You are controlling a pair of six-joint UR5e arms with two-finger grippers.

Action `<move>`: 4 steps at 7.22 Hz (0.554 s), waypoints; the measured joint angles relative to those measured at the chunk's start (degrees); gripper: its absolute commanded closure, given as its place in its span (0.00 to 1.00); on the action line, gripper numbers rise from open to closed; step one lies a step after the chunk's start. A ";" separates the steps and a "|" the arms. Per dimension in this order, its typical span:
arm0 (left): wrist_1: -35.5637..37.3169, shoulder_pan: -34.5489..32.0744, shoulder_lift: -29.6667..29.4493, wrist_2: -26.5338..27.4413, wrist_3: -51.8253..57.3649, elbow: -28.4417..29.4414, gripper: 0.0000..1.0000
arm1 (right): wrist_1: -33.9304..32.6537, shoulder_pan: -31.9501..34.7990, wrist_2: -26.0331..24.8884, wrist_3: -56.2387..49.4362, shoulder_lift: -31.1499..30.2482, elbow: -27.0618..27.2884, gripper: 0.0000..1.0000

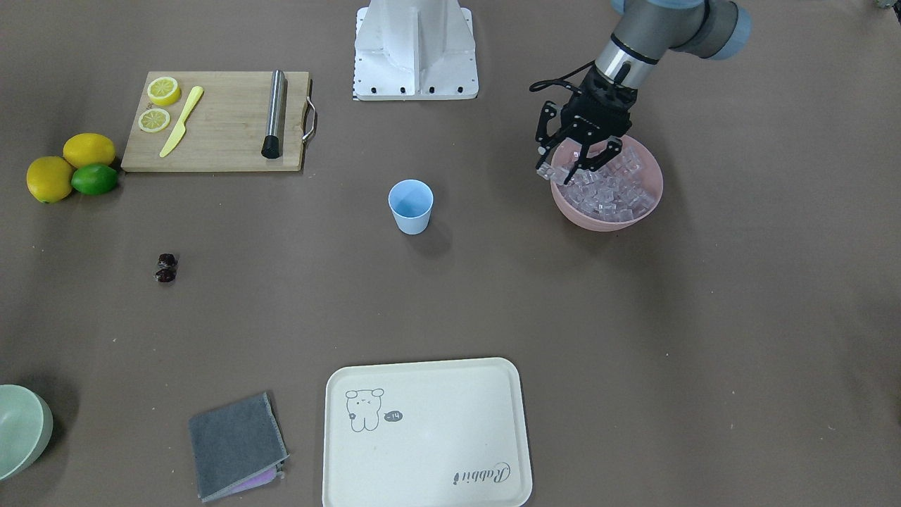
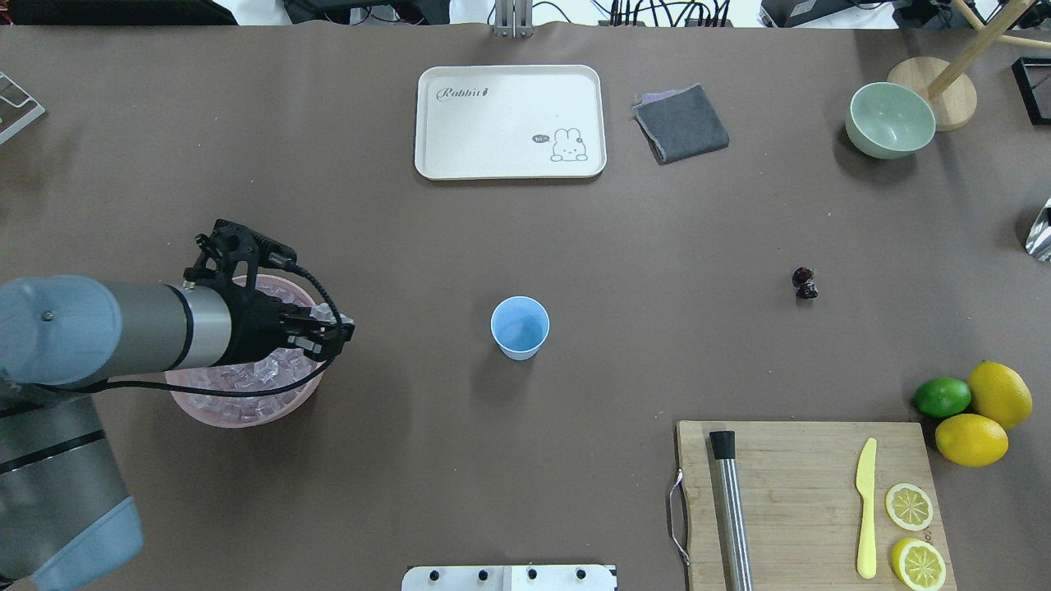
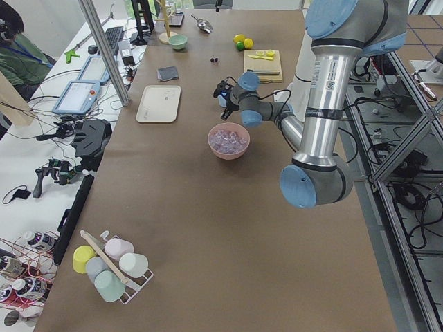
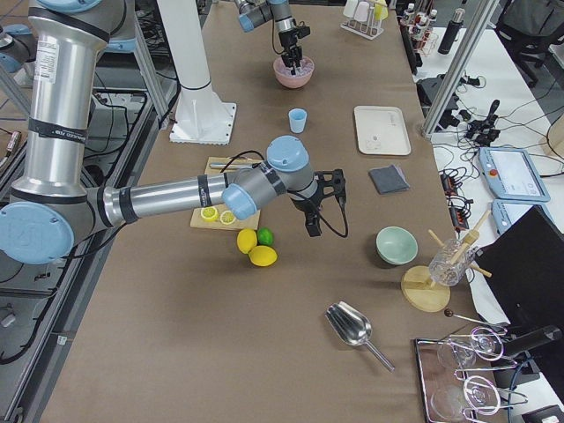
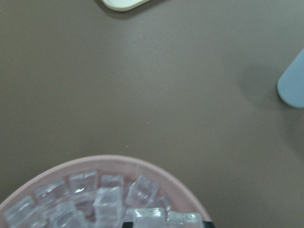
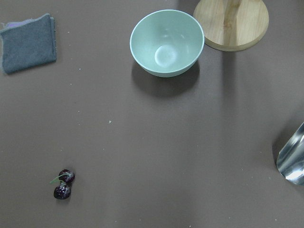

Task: Put ice and cherries in cup
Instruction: 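Carry the ice cube with the left gripper to the light-blue cup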

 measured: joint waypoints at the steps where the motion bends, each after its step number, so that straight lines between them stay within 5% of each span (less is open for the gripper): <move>1: 0.04 1.11 -4.42 0.31 -5.56 2.02 1.00 | 0.04 0.00 0.01 0.00 0.02 0.00 0.00; 4: 0.22 5.01 -13.53 4.44 -15.05 6.35 1.00 | 0.94 0.00 -0.03 0.04 -0.02 0.05 0.00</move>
